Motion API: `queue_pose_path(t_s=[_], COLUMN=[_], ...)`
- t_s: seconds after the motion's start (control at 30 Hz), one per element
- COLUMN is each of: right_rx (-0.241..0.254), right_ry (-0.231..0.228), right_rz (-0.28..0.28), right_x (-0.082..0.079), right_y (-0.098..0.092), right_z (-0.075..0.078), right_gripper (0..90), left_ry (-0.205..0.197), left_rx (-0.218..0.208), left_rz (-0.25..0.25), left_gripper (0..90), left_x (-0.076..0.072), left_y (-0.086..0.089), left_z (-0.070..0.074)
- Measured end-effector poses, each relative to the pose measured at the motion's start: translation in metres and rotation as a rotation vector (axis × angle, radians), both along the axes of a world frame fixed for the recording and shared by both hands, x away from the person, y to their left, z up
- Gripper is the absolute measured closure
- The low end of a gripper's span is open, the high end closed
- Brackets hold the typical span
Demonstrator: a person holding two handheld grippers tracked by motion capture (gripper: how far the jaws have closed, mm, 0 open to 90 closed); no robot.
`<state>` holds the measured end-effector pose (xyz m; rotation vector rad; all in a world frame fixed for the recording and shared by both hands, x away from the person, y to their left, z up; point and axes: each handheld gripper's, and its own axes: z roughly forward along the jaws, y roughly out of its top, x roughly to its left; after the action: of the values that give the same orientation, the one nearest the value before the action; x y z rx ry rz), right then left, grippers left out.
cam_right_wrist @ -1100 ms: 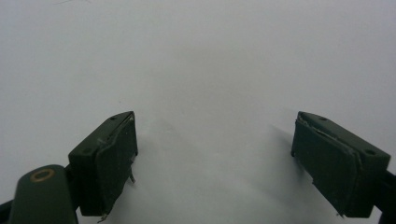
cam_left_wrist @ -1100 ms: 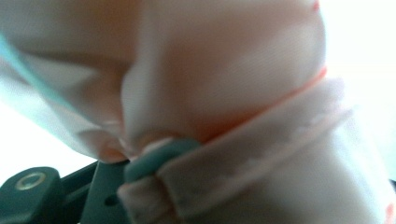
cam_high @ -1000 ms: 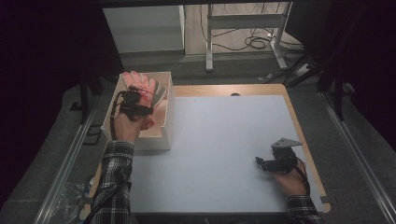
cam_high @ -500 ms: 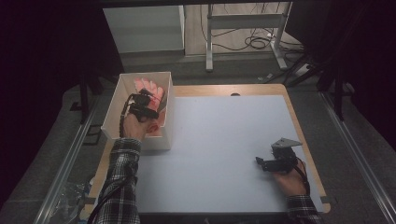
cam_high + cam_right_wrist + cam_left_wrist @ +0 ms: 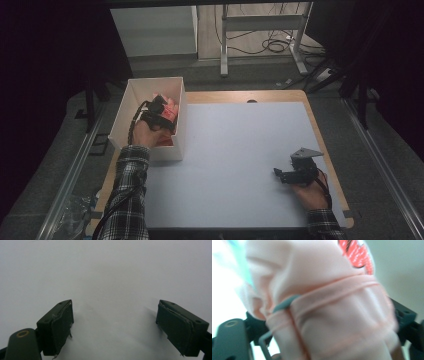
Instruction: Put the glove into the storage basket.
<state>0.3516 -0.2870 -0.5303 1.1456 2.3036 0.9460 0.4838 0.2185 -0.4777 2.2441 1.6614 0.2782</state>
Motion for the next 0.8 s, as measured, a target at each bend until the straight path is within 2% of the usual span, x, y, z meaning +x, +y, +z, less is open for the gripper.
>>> queue_pose_path(t_s=[0.17,0.33,0.37,0.47,0.5,0.53,0.63,0.8], right_rx=[0.000,-0.001,-0.001,-0.001,0.000,0.000,-0.001,-0.001], right_ry=[0.001,0.000,0.000,0.000,0.001,0.001,0.001,0.000], right_rz=[-0.001,0.001,0.000,0.000,0.000,0.000,0.000,0.000], right_x=[0.000,0.000,0.000,0.000,0.000,0.000,0.000,0.000], right_y=[0.000,0.000,0.000,0.000,0.000,0.000,0.000,0.000], right_z=[0.000,0.000,0.000,0.000,0.000,0.000,0.000,0.000], right_gripper=[14.8,14.8,14.8,14.8,14.8,14.8,14.8,14.8], left_ry=[-0.031,-0.060,-0.086,-0.110,-0.140,-0.140,-0.189,-0.302], left_rx=[0.004,-0.006,-0.007,-0.017,-0.024,-0.024,-0.038,-0.072], left_rz=[0.003,0.010,0.017,0.020,0.031,0.031,0.041,0.065], left_gripper=[5.6,4.7,4.0,3.5,3.5,2.7,1.9,1.1], left_x=[-0.012,-0.020,-0.026,-0.032,-0.040,-0.040,-0.055,-0.090], left_y=[0.003,0.006,0.008,0.010,0.011,0.011,0.013,0.019], left_z=[0.009,0.018,0.024,0.030,0.036,0.036,0.045,0.058])
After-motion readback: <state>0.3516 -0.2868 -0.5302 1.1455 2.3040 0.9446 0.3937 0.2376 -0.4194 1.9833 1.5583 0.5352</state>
